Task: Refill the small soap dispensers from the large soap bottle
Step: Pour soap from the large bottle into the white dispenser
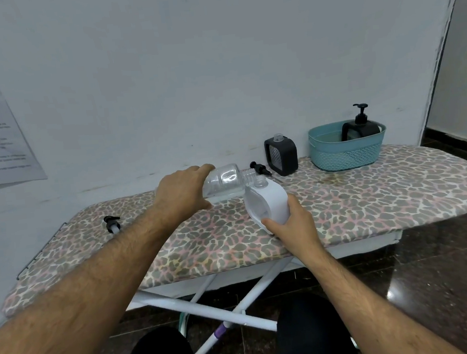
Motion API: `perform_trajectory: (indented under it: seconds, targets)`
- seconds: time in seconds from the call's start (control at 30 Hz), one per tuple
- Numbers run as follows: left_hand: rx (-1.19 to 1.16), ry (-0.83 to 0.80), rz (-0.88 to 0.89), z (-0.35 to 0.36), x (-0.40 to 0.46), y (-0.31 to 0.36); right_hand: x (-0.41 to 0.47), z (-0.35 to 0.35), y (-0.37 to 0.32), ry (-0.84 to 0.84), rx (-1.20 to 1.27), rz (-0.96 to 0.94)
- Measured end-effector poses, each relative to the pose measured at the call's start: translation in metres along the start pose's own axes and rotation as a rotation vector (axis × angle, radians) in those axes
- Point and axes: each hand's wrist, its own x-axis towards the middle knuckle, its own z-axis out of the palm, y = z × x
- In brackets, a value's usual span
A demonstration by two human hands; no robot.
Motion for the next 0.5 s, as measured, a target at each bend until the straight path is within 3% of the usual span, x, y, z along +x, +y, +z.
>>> perform_trajectory:
  seconds: [0.5]
  targets:
    - [0.019,-0.01,0.018,-0.0013,0.0053,0.0032,0.0013,-0.0012,0.0011,-0.003,-0.009,0.022]
